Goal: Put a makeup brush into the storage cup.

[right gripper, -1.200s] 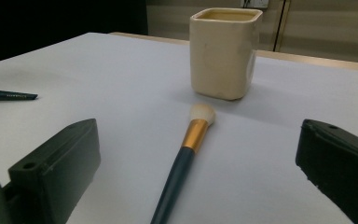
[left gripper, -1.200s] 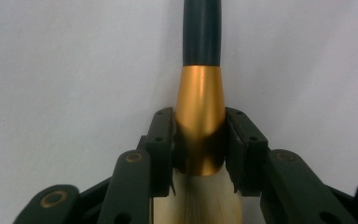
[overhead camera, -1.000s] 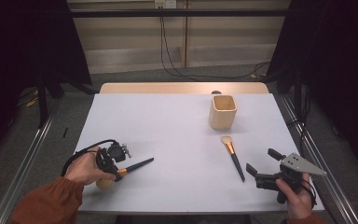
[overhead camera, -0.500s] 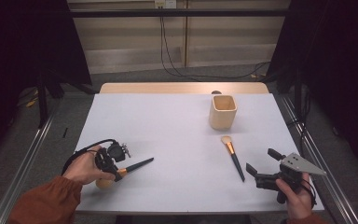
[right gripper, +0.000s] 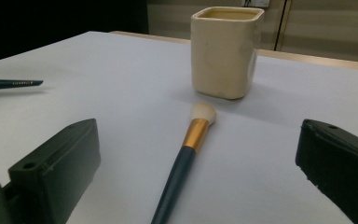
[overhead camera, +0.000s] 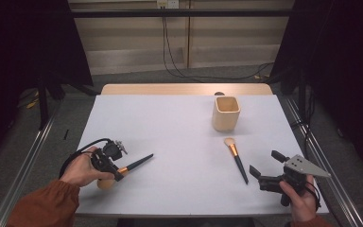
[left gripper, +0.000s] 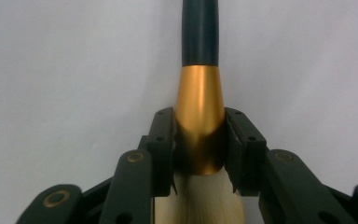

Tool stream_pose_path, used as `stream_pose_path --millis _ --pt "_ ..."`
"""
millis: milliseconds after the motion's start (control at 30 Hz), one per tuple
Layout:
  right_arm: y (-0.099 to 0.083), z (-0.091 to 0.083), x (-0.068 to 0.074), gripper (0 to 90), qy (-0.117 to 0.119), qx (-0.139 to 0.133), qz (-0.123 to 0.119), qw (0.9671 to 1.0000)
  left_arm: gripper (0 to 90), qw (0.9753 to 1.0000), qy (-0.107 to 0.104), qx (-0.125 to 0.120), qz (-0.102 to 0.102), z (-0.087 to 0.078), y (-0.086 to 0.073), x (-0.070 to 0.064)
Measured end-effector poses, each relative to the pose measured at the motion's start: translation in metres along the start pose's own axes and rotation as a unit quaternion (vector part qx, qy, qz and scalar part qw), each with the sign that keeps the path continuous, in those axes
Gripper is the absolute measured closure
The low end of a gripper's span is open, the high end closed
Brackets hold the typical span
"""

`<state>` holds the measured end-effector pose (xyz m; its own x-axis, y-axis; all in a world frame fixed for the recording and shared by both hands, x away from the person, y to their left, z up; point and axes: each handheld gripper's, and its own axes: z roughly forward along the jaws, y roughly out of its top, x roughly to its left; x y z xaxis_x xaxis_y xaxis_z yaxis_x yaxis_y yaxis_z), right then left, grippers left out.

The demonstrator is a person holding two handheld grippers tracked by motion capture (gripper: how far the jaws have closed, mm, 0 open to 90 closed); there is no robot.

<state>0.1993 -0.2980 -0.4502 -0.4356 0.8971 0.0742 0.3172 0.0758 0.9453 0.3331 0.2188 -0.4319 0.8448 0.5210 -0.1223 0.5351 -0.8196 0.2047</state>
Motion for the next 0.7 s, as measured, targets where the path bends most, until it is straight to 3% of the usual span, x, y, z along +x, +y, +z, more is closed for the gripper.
stream_pose_path --millis 67,133,300,500,533,633,700 --pt "0.0 0.0 0.0 0.0 0.001 0.0 0.001 1.0 66.3 0.9996 -0.006 -0.024 -0.014 -0.004 -0.001 0.001" --pt "0.0 0.0 0.0 0.0 0.001 0.0 0.0 1.0 66.3 0.9994 -0.005 -0.03 -0.015 -0.006 -0.001 0.002" --pt "0.0 0.0 0.0 0.0 0.0 0.0 0.001 1.0 66.3 0.9952 0.005 -0.09 -0.04 -0.017 -0.004 0.003" --pt "0.0 0.0 0.0 0.0 0.001 0.0 0.001 1.0 66.3 0.9913 0.008 -0.122 -0.049 -0.023 -0.007 0.003" --pt "0.0 0.0 0.0 0.0 0.001 0.0 0.001 1.0 66.3 0.9889 0.007 -0.138 -0.056 -0.024 -0.009 0.004" --pt "0.0 0.0 0.0 0.0 0.0 -0.001 0.001 1.0 66.3 0.985 0.015 -0.163 -0.055 -0.025 -0.012 0.005" --pt "0.0 0.0 0.0 0.0 0.001 -0.001 0.002 1.0 66.3 0.9821 0.015 -0.176 -0.065 -0.026 -0.013 0.004"
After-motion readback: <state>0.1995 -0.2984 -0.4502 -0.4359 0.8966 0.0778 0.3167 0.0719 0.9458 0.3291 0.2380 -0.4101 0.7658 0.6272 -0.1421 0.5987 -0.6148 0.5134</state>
